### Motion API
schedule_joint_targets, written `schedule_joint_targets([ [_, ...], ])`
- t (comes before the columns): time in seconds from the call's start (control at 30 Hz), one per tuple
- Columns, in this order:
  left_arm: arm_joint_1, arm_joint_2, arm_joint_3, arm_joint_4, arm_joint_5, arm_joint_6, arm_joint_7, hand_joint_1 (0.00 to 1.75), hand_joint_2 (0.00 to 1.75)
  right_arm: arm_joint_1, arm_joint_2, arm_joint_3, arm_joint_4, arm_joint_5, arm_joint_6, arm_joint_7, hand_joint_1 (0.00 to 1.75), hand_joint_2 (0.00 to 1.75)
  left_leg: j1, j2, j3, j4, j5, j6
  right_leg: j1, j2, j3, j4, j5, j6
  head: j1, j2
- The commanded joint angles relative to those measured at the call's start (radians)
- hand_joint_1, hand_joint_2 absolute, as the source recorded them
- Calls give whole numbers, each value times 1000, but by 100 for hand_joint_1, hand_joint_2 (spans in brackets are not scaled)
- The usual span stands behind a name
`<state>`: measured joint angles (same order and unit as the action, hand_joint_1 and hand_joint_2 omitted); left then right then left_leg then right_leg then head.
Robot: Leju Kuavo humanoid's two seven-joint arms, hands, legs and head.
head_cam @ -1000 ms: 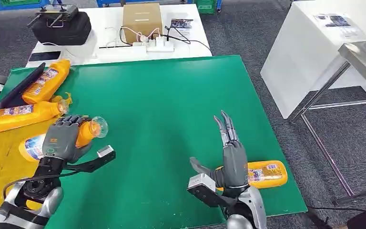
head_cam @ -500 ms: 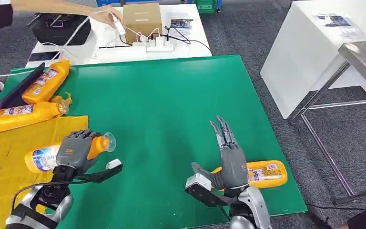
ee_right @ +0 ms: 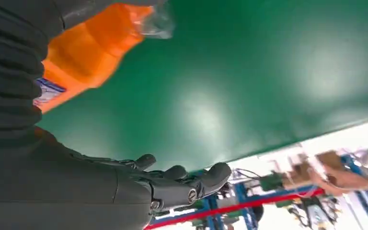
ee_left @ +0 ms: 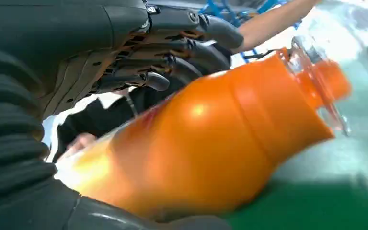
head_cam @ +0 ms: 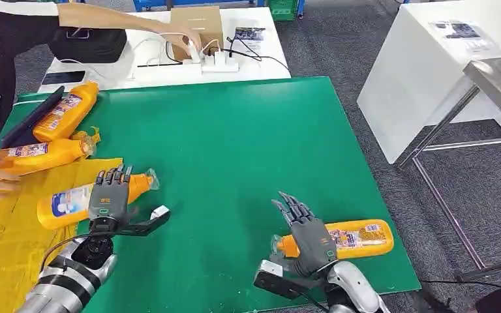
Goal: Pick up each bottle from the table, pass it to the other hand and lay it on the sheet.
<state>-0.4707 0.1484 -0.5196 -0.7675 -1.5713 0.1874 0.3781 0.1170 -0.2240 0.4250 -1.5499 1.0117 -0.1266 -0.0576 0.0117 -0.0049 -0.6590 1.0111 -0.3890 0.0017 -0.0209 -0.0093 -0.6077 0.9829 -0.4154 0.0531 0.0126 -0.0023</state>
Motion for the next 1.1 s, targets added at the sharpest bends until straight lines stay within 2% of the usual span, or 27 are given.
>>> schedule_joint_targets([
  [0.03,-35,-59,0,170,0,29,14,0,0,16,-81,39,28,-5,6,33,0,175,0,0,5,-1,-1,0,1,0,6,-1,-1,-2,0,0],
  [0.17,-6,-64,51,115,0,113,10,0,0,36,-108,32,0,6,-7,68,0,175,0,0,5,-1,-1,1,0,0,5,-1,-1,-2,0,0],
  [0.4,-2,-65,56,100,0,110,9,0,0,45,-115,29,-13,7,-9,70,0,175,0,0,2,0,-1,1,0,0,2,-1,-1,-1,0,0],
  [0.43,9,-66,71,77,0,126,6,0,0,46,-112,28,-18,11,-11,79,0,175,0,1,5,0,-2,0,0,0,5,0,-2,-3,0,0],
  [0.5,62,-80,139,-43,0,222,-14,0,0,81,-119,6,-66,32,-42,112,0,175,0,1,2,0,-1,0,0,1,2,0,-1,-2,0,0],
  [0.57,134,-99,209,-203,8,242,-60,0,0,119,-132,-13,-117,60,-41,152,0,175,0,0,2,1,-2,0,0,0,3,1,-2,-2,0,0],
  [0.63,195,-123,264,-339,26,222,-125,0,0,152,-157,-22,-147,75,-31,179,0,175,0,-1,3,2,-3,1,0,-1,4,1,-4,-2,0,0],
  [0.73,266,-161,304,-521,194,275,-274,0,0,212,-222,-59,-150,88,-40,222,0,175,-1,-2,3,2,-4,2,0,-2,4,1,-5,-1,0,0],
  [0.77,285,-174,308,-573,266,287,-321,0,175,224,-221,-94,-133,87,-47,238,0,175,0,-1,1,2,-4,2,0,-1,2,1,-4,-1,0,0],
  [1.0,308,-174,317,-622,287,273,-333,0,175,217,-209,-127,-101,97,-50,213,0,175,-2,2,1,0,-5,4,-2,2,2,-1,-3,1,0,0],
  [1.1,328,-182,319,-669,403,316,-431,0,175,217,-174,-184,-75,136,-40,235,0,175,-2,0,1,0,-4,4,-2,0,1,-1,-3,1,0,0],
])
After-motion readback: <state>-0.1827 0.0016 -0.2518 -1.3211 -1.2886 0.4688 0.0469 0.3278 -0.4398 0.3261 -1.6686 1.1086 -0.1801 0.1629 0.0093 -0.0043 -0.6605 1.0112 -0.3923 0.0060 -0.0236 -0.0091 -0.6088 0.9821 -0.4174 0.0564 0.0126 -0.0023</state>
